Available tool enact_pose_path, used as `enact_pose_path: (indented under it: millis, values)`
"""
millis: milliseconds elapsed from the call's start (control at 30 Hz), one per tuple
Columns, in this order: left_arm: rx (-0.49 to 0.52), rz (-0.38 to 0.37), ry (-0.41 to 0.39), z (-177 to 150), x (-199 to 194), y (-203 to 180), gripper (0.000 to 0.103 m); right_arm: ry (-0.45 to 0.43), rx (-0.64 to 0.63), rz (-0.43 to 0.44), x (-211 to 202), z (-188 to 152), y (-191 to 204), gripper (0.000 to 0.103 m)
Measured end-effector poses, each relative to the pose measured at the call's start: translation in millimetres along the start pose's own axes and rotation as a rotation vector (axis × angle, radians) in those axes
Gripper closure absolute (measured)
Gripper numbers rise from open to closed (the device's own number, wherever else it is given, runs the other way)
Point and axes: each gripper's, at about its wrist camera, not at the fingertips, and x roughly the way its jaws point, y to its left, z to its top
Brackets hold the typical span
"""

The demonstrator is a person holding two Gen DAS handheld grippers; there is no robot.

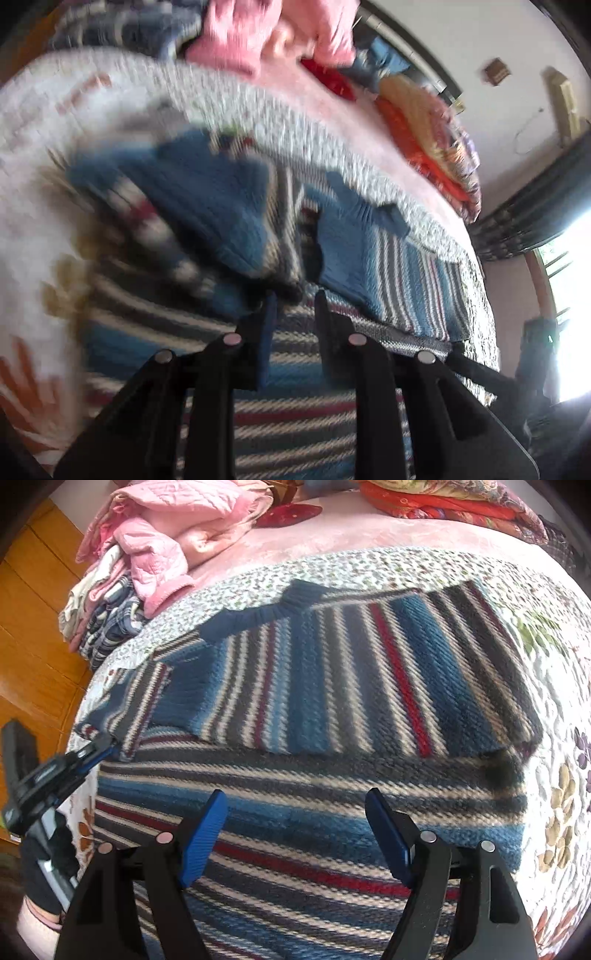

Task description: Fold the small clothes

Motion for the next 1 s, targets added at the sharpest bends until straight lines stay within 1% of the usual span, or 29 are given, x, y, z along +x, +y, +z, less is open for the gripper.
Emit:
enact_pose_path:
  millis: [67,133,200,267,333,467,533,633,733,767,800,867,933,1000]
  values:
    - [0.024,0.035,-0.077,12.2,-27.2,2.9,0.083,-0.001,-0.005,0.024,-0.8,6.2,12.3,0.025]
    - [0.046,0.070,-0.134,29.6,-41.7,6.2,0.081,0.001,-0.013,0.051,0.0,12.7,26.2,0.025]
    - [0.056,0.111,-0.150,46.1,-39.8,8.8,0.081,0.009,-0.026,0.084,3.3,21.8,47.4,0.025]
    - [0.053,0.151,-0.130,59.4,-24.7,15.9,0.081,0.018,-0.054,0.101,7.1,29.7,67.7,0.025]
    - [0.048,0.196,-0.089,66.7,-3.6,25.4,0.083,0.023,-0.087,0.103,10.9,36.1,85.5,0.025]
    - [0.018,0.227,-0.003,61.6,26.4,49.3,0.084,0.049,-0.132,0.106,24.7,44.2,115.7,0.025]
    - [0.043,0.245,0.016,54.8,36.2,52.6,0.084,0.066,-0.142,0.108,33.0,46.5,125.2,0.025]
    - [0.061,0.235,0.019,47.9,42.3,60.3,0.084,0.087,-0.156,0.103,46.6,49.4,137.9,0.025]
    - [0.003,0.176,0.014,50.6,35.3,69.1,0.085,0.124,-0.143,0.129,65.0,54.8,150.7,0.025]
    - [-0.033,0.147,0.003,52.3,26.7,72.0,0.085,0.133,-0.140,0.136,70.5,56.4,154.9,0.025]
    - [-0.053,0.134,-0.010,52.9,19.3,71.9,0.085,0.143,-0.140,0.143,75.6,58.6,158.8,0.025]
    - [-0.070,0.111,-0.077,53.3,-5.7,71.5,0.083,0.159,-0.147,0.164,87.2,63.5,170.4,0.025]
    - [-0.065,0.113,-0.143,50.8,-31.7,71.6,0.082,0.186,-0.149,0.181,102.8,67.9,183.6,0.025]
    - [-0.066,0.120,-0.168,47.6,-47.1,73.5,0.082,0.217,-0.138,0.182,118.1,69.4,190.1,0.026]
